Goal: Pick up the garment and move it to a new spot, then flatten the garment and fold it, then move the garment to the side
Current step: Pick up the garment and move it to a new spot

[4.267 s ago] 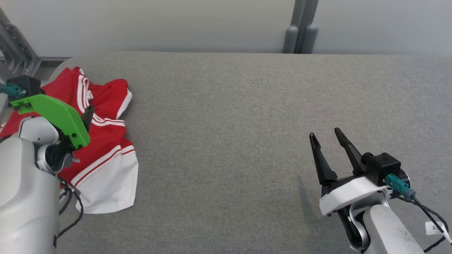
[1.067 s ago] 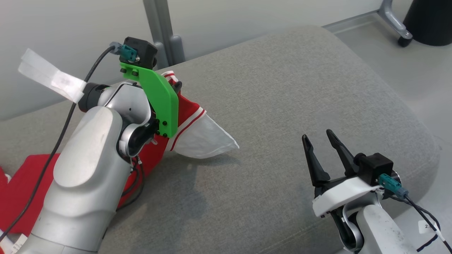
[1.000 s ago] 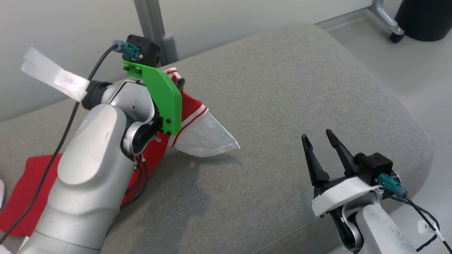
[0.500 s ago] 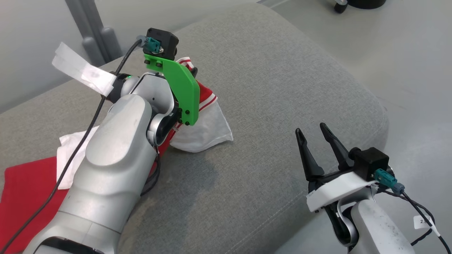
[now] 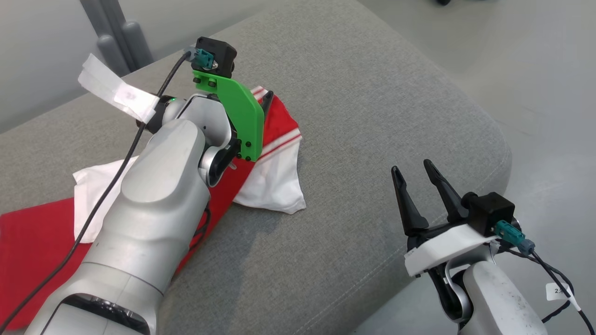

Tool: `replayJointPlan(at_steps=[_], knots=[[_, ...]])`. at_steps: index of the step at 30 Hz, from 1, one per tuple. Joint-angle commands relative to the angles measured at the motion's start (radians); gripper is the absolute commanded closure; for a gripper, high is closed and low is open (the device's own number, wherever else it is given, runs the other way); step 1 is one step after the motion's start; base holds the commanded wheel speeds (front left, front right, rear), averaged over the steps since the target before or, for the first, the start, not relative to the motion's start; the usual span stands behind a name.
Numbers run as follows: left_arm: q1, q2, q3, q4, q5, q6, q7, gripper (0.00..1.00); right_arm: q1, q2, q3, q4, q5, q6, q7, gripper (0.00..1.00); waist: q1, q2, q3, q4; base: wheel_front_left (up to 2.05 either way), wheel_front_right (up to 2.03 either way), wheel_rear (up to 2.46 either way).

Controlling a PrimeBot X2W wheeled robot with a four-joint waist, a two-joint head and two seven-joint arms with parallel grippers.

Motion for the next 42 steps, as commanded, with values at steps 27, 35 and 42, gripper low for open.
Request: replayJointPlan(at_steps=[27,35,42], knots=[[0.144,0.085,0.009,-0.069,-0.072,0.037,-0.316,0.0,0.082,-0.05,-0.079,-0.005,-0.017,0.0,-0.003,0.0,0.0,-0.0001,-0.131,0.294,0.0,0.0,0.0],[0.326,0.151,0.033,-0.195,-0.069,0.109,-0.411,0.0,0.113,-0.05,-0.111,-0.018,-0.003,0.0,-0.003,0.0,0.0,-0.0001,-0.145,0.372,0.0,0.0,0.0],[0.486,0.223,0.074,-0.355,-0.066,0.178,-0.509,0.0,0.118,-0.059,-0.112,-0.028,-0.011,0.0,-0.001,0.0,0.0,-0.0001,-0.145,0.41,0.0,0.0,0.0]])
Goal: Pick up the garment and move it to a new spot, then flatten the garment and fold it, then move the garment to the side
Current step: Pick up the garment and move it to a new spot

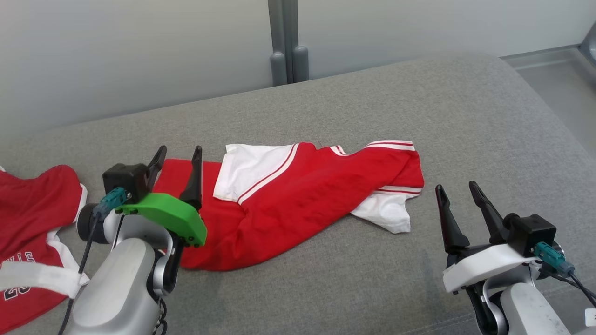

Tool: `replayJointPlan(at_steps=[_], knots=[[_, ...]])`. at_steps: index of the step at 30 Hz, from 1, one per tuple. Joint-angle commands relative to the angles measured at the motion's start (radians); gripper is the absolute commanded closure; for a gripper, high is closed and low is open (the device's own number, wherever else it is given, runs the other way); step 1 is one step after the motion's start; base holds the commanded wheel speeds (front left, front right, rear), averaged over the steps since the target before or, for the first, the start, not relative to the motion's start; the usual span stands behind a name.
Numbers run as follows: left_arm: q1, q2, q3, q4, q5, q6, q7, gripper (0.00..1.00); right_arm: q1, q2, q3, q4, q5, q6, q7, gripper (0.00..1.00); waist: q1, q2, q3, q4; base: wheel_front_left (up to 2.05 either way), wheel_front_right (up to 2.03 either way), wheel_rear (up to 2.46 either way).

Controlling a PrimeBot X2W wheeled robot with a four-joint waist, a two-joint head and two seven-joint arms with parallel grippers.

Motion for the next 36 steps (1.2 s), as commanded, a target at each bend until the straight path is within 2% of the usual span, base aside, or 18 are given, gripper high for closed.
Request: replayJointPlan(at_steps=[1,10,15,19,23,29,36], knots=[[0.051,0.018,0.015,-0.047,-0.007,0.021,-0.026,0.0,0.014,-0.009,0.0,-0.005,-0.003,0.0,0.001,0.0,0.0,0.0,-0.004,0.023,0.0,0.0,0.0],[0.262,0.069,0.083,-0.275,-0.01,0.126,-0.099,0.0,0.024,-0.014,-0.001,-0.03,0.003,0.0,0.008,0.0,0.0,0.0,0.006,0.044,0.0,0.0,0.0],[0.35,0.073,0.119,-0.365,0.007,0.159,-0.122,0.0,0.042,-0.012,-0.009,-0.046,0.009,0.0,0.006,0.0,0.0,0.0,0.013,0.054,0.0,0.0,0.0],[0.433,0.053,0.168,-0.443,0.041,0.186,-0.129,0.0,0.058,-0.013,-0.016,-0.064,0.011,0.0,0.003,0.0,0.0,0.0,0.01,0.06,0.0,0.0,0.0],[0.504,0.038,0.206,-0.496,0.08,0.19,-0.129,0.0,0.071,-0.012,-0.023,-0.073,0.006,0.0,0.002,0.0,0.0,0.0,0.002,0.063,0.0,0.0,0.0],[0.574,-0.001,0.232,-0.514,0.12,0.167,-0.129,0.0,0.096,0.001,-0.031,-0.111,-0.005,0.0,0.015,0.0,0.0,0.0,-0.004,0.068,0.0,0.0,0.0],[0.573,-0.028,0.256,-0.507,0.144,0.139,-0.129,0.0,0.092,0.006,-0.022,-0.124,-0.005,0.0,0.025,0.0,0.0,0.0,0.003,0.075,0.0,0.0,0.0]])
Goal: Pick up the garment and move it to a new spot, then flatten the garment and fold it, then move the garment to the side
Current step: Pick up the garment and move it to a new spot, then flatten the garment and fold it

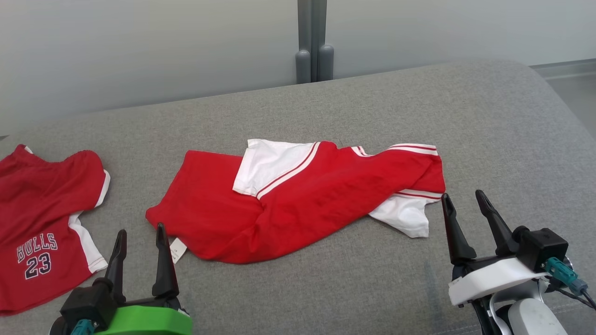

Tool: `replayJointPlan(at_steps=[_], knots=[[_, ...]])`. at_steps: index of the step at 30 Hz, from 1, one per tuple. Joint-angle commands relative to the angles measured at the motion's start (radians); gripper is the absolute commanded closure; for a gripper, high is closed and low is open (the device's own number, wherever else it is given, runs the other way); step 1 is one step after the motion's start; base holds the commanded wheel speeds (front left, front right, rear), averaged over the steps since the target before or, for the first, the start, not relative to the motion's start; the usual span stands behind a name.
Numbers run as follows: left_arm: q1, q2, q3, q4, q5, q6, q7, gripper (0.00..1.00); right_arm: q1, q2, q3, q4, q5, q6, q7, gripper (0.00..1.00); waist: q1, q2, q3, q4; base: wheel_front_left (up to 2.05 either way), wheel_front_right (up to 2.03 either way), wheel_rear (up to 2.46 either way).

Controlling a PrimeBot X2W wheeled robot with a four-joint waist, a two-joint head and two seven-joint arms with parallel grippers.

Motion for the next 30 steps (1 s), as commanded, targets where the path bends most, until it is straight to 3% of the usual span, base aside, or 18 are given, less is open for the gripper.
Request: replayJointPlan(at_steps=[1,30], knots=[[-0.001,-0.001,0.006,0.004,0.01,-0.006,-0.002,0.0,0.003,0.002,0.0,-0.007,-0.005,0.0,0.004,0.0,0.0,0.0,0.002,0.001,0.0,0.0,0.0],[0.007,-0.067,0.054,0.042,0.042,-0.069,-0.002,0.0,-0.017,-0.006,0.017,0.024,0.008,0.0,0.012,0.0,0.0,0.0,-0.011,0.024,0.0,0.0,0.0]])
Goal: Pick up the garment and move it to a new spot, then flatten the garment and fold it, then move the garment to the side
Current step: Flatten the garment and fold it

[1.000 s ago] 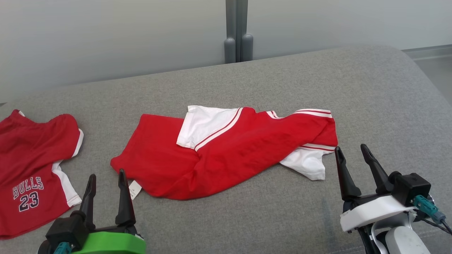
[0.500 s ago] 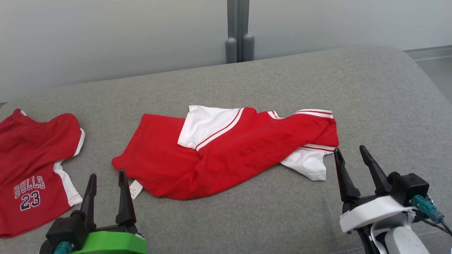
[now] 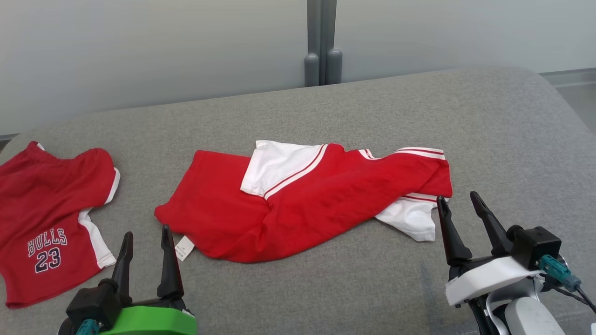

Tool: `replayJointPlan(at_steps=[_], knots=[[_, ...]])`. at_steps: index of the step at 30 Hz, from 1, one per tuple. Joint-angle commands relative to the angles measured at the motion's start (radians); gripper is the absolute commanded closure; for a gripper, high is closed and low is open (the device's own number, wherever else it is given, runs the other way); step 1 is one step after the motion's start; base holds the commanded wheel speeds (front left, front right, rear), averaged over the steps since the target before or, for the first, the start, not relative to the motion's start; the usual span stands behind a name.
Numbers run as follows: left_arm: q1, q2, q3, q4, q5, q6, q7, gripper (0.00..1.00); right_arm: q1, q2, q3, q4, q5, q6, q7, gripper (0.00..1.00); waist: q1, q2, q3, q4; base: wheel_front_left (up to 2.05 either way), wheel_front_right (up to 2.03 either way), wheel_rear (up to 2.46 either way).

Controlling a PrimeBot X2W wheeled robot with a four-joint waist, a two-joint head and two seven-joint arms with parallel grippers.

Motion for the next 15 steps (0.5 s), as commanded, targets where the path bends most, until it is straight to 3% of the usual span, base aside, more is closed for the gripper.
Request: replayJointPlan(at_steps=[1,15], knots=[[0.007,-0.001,0.004,0.001,0.005,-0.003,-0.002,0.0,-0.007,-0.005,0.002,0.004,0.005,0.0,0.004,0.0,0.0,0.0,-0.001,0.007,0.0,0.0,0.0],[0.007,-0.009,0.006,0.016,-0.008,-0.011,-0.002,0.0,-0.096,-0.024,0.038,0.063,0.023,0.0,0.045,0.0,0.0,0.0,0.002,0.066,0.0,0.0,0.0]])
